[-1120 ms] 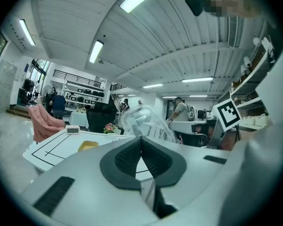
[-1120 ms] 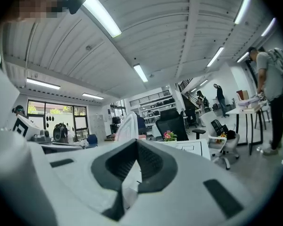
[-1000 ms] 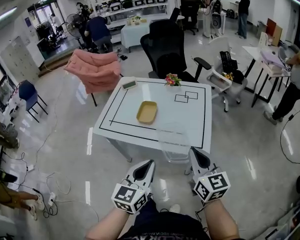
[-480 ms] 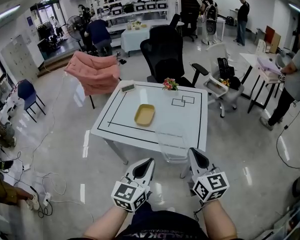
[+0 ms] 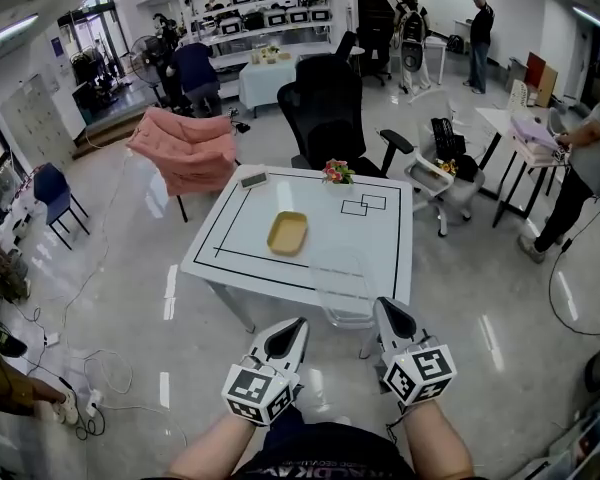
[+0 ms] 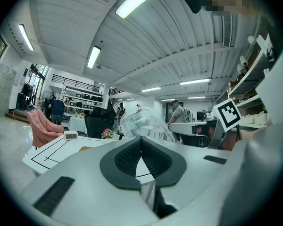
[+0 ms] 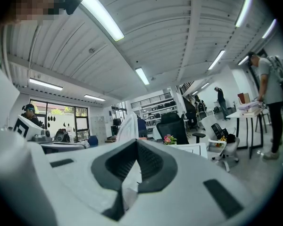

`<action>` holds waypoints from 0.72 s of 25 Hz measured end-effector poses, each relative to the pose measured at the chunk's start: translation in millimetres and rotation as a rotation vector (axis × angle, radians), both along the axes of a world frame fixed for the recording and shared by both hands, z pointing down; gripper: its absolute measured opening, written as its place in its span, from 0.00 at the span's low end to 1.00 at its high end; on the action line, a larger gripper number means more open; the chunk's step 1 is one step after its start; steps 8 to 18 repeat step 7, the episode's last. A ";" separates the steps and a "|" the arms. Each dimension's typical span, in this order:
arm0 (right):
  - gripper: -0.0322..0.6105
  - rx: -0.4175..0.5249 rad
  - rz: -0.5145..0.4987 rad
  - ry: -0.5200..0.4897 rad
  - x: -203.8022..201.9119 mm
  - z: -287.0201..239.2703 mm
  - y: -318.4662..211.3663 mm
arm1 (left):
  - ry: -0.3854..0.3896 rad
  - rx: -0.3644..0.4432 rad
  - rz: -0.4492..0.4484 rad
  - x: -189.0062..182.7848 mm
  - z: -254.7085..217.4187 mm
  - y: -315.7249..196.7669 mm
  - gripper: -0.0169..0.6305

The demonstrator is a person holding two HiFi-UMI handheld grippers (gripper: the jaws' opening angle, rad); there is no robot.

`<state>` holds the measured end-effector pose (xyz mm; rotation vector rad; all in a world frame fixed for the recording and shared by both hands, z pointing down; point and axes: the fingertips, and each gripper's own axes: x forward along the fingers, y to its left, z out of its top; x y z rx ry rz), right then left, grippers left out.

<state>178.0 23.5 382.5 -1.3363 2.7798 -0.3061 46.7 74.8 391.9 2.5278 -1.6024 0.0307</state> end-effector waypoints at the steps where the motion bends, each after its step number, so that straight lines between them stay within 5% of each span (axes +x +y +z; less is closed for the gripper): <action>1: 0.05 0.000 0.000 0.000 -0.2 -0.1 0.4 | 0.001 0.001 0.000 -0.2 -0.4 0.3 0.03; 18: 0.05 0.003 0.000 0.002 -1.9 0.7 2.5 | 0.003 0.008 0.000 -1.5 -1.0 2.9 0.03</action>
